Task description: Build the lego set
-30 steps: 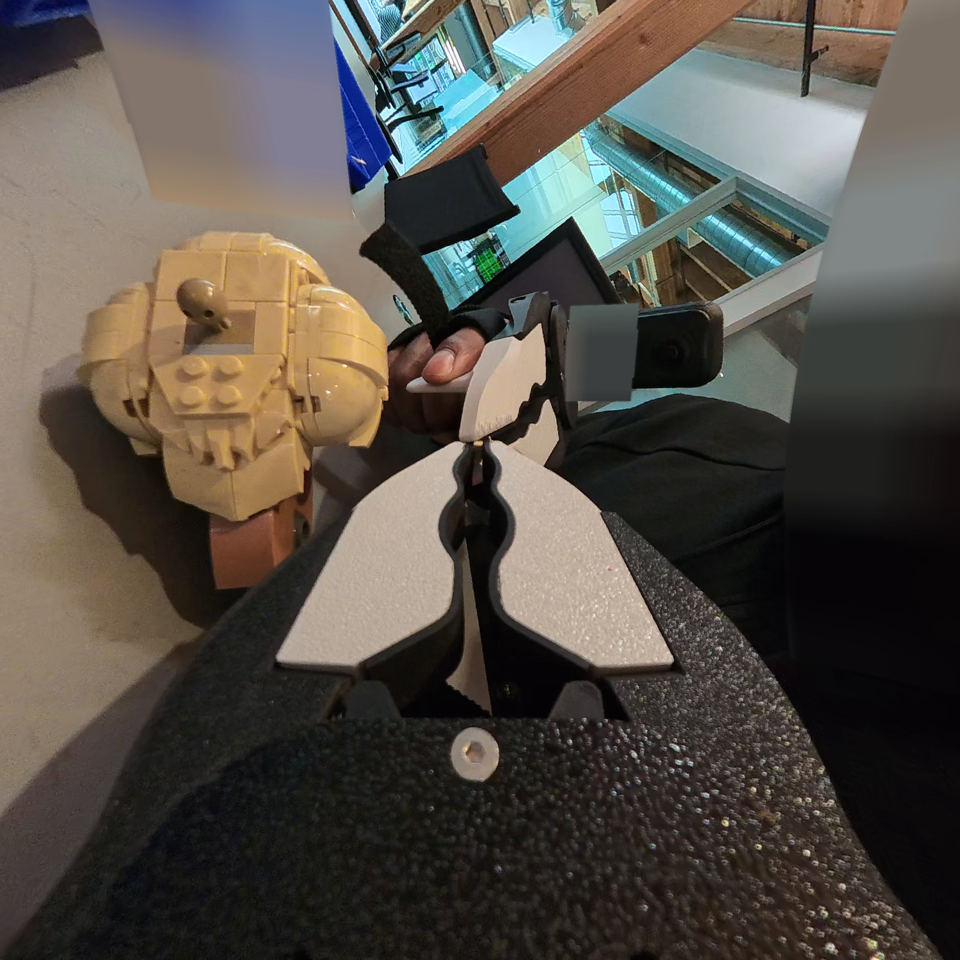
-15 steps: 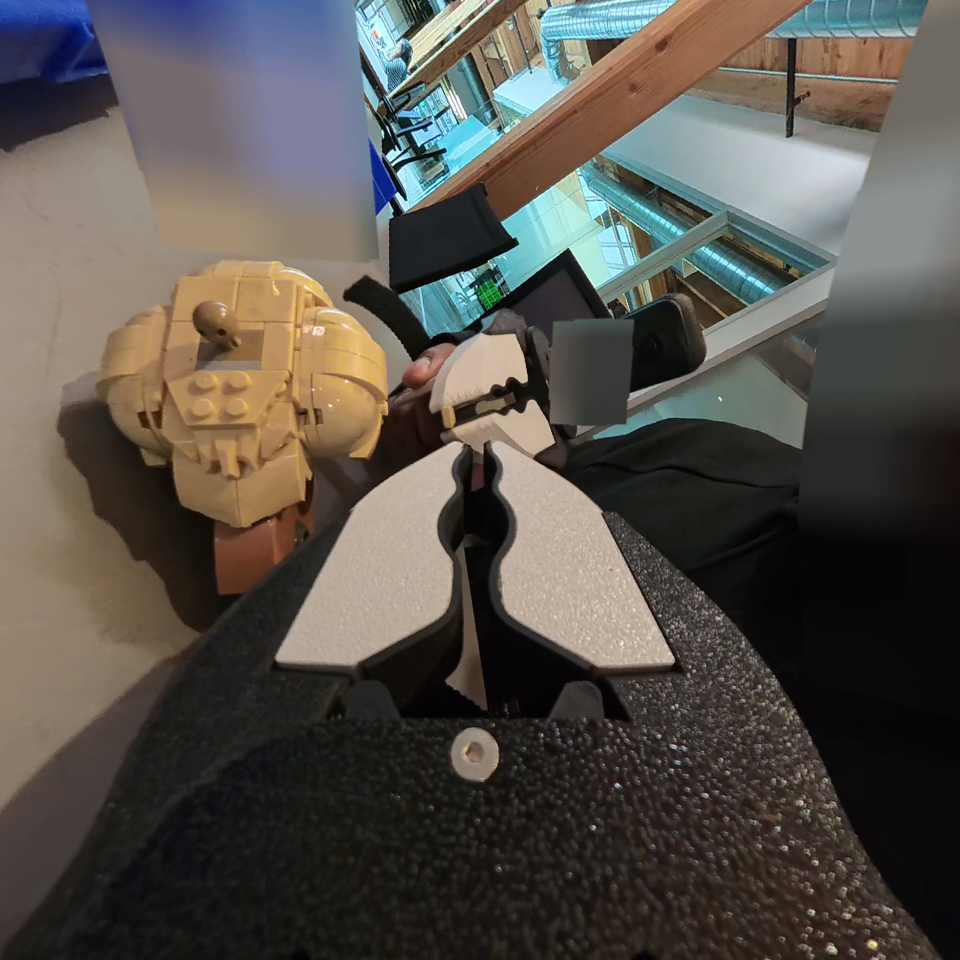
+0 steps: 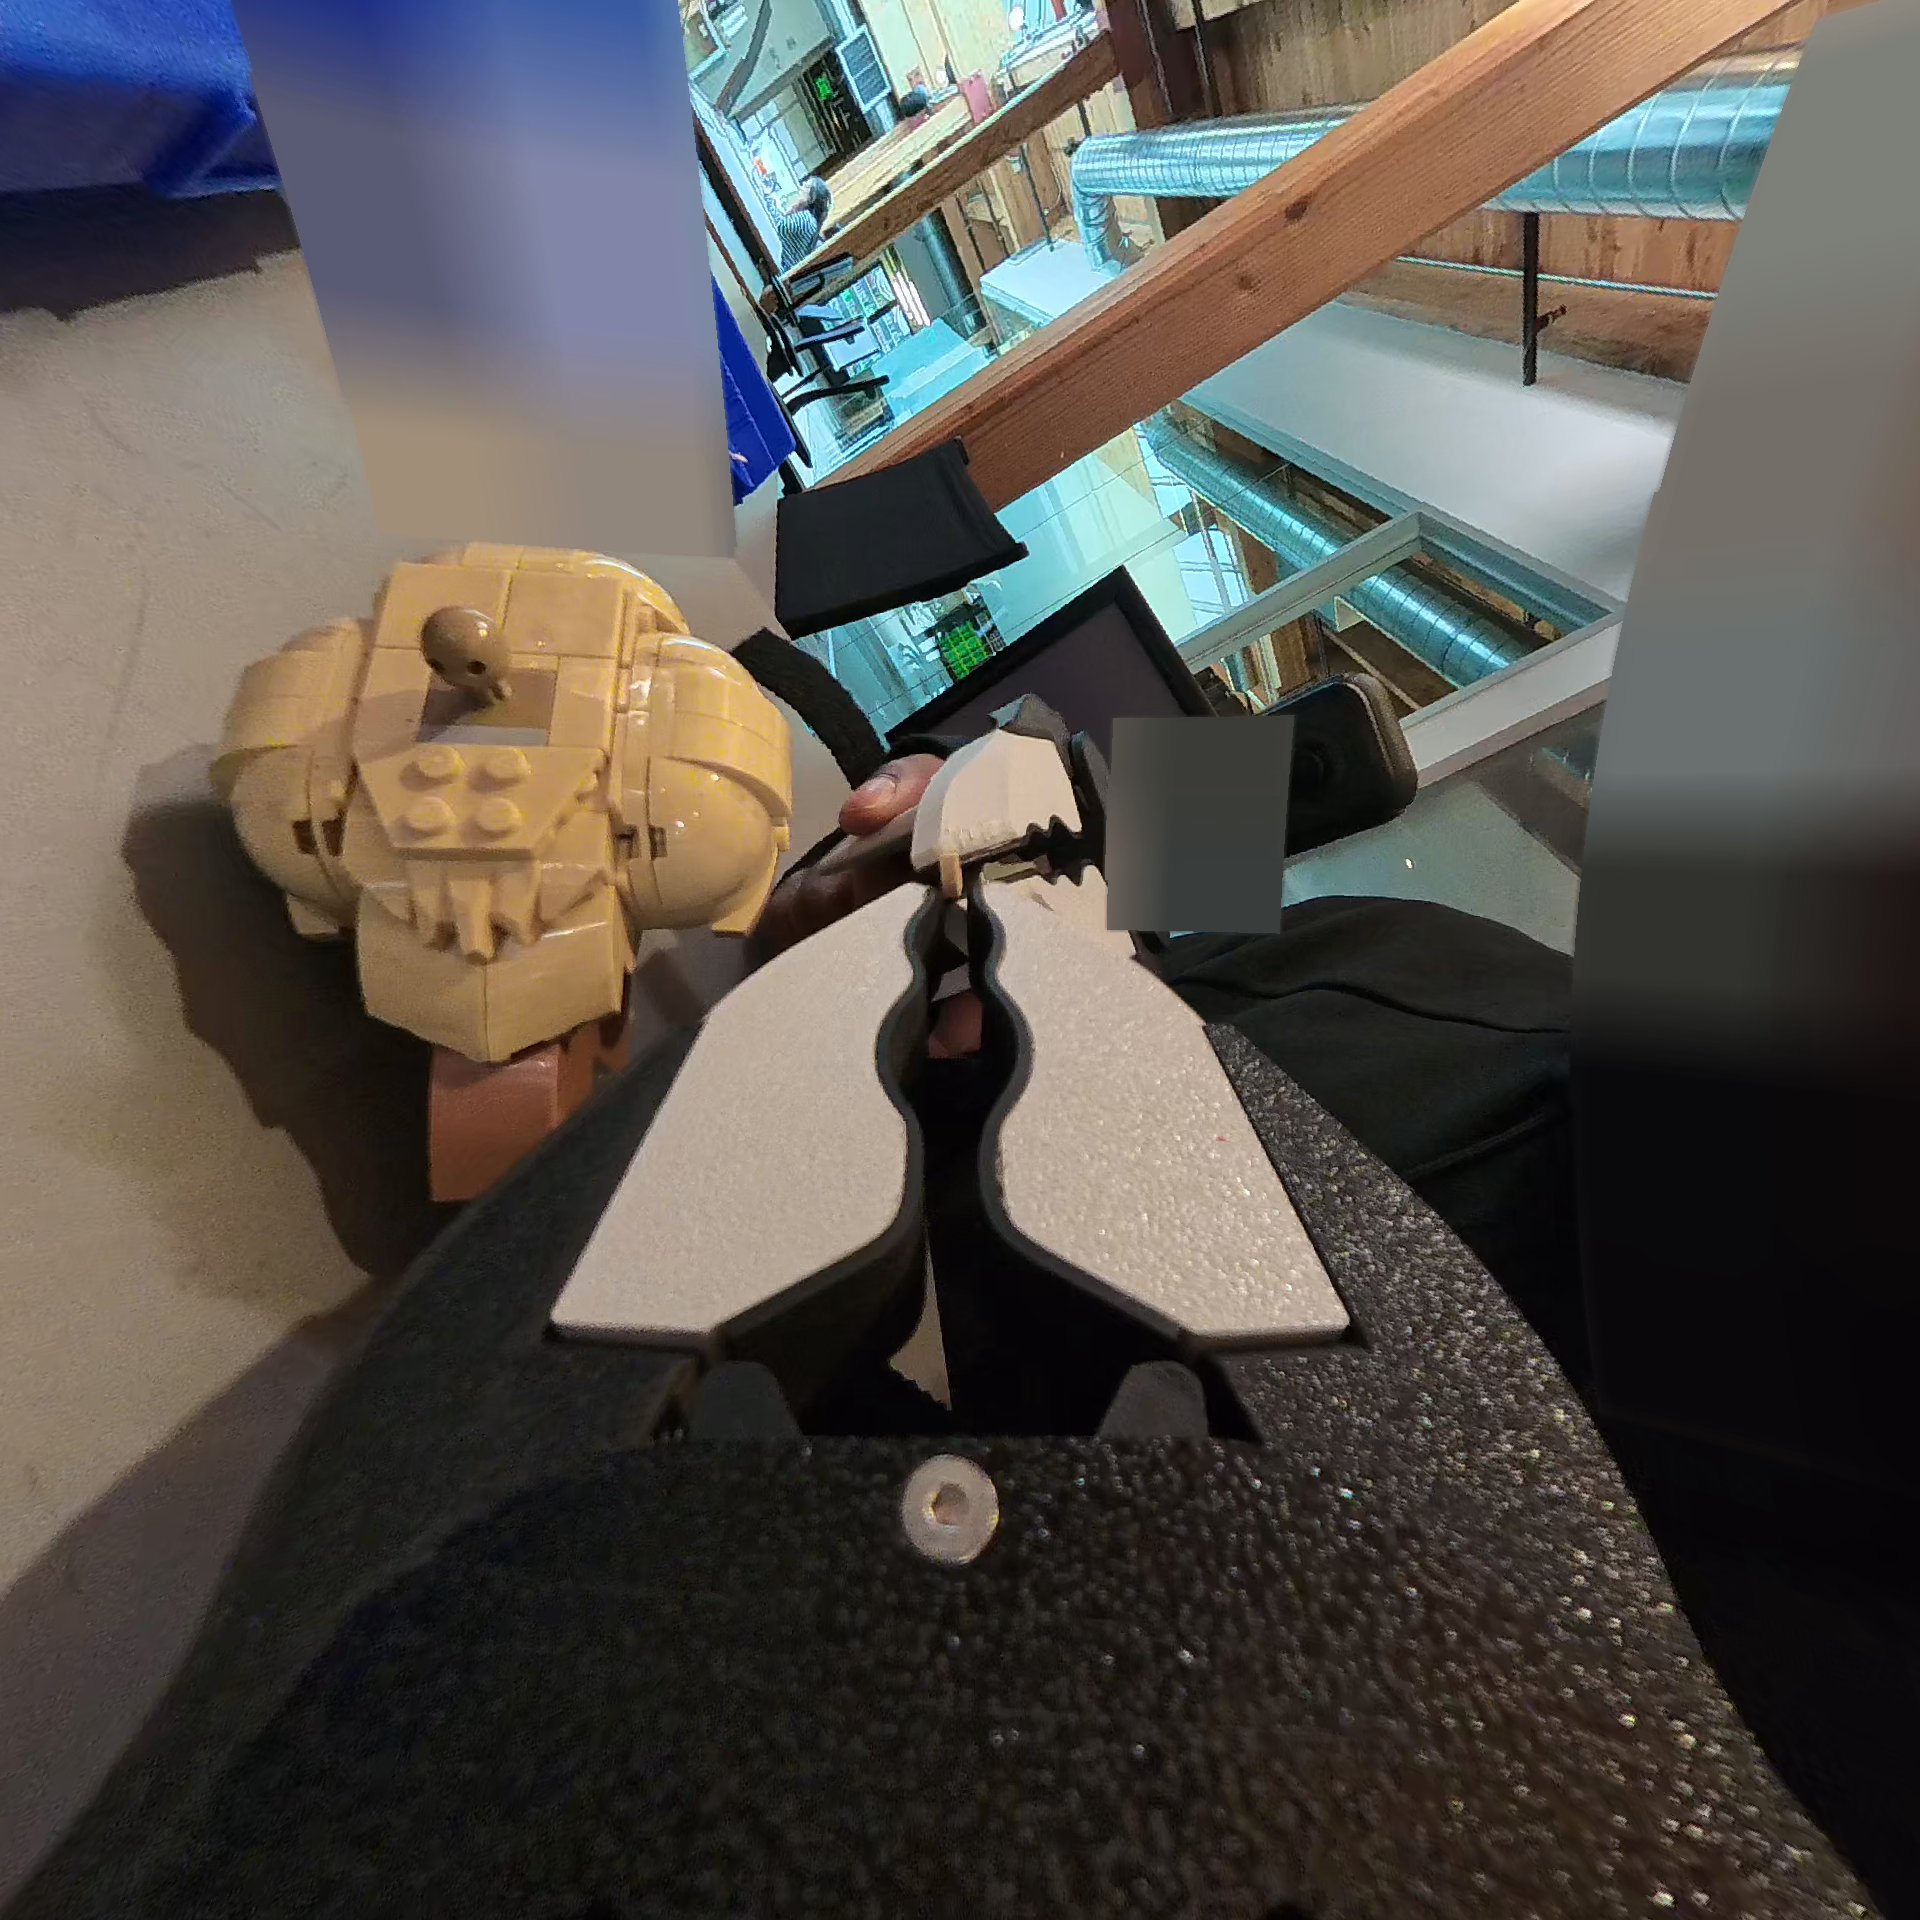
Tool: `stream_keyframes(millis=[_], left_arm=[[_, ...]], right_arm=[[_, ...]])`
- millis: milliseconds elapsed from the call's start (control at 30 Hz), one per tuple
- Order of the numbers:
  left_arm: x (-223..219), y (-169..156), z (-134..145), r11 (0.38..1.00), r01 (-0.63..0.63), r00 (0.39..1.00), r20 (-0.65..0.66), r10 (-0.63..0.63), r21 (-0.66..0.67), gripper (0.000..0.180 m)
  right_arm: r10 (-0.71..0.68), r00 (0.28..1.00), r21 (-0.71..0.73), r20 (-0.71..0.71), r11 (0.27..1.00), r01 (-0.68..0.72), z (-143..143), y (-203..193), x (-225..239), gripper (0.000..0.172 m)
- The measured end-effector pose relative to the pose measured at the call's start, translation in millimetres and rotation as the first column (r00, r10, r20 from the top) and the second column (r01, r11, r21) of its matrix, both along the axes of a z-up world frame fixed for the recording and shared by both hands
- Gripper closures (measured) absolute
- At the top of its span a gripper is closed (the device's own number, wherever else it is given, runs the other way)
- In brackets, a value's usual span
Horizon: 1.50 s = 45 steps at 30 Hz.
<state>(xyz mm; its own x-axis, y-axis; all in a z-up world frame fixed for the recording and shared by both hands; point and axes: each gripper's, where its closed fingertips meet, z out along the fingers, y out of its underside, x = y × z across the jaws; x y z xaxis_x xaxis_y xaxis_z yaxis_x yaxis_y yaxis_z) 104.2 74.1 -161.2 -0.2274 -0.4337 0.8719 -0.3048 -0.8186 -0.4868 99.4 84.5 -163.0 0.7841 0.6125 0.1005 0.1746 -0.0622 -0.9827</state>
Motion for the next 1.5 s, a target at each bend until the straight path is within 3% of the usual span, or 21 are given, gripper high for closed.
stream_keyframes(millis=[900,1000,1100,1333,1500], left_arm=[[1,0,1,1.000,0.007,1.000,0.027,-0.007,-0.019,0.178],[-2,-4,1,0.999,0.045,0.999,0.019,-0.045,-0.006,0.178],[-6,-9,2,0.995,0.097,0.995,0.001,-0.097,0.014,0.178],[-10,-22,4,0.979,0.201,0.980,-0.013,-0.201,0.035,0.178],[-11,-25,2,0.974,0.225,0.974,-0.029,-0.224,0.030,0.178]], right_arm=[[-0.016,0.999,0.031,0.037,0.999,0.015,0,-1,-2,0.168],[0.039,0.998,0.043,0.042,0.998,-0.041,2,-3,-3,0.161],[0.174,0.981,0.074,0.084,0.981,-0.181,9,-12,-7,0.154],[0.340,0.850,0.072,0.401,0.914,-0.400,0,-25,-12,0.154],[0.399,0.836,0.050,0.377,0.892,-0.449,0,-24,-13,0.155]])
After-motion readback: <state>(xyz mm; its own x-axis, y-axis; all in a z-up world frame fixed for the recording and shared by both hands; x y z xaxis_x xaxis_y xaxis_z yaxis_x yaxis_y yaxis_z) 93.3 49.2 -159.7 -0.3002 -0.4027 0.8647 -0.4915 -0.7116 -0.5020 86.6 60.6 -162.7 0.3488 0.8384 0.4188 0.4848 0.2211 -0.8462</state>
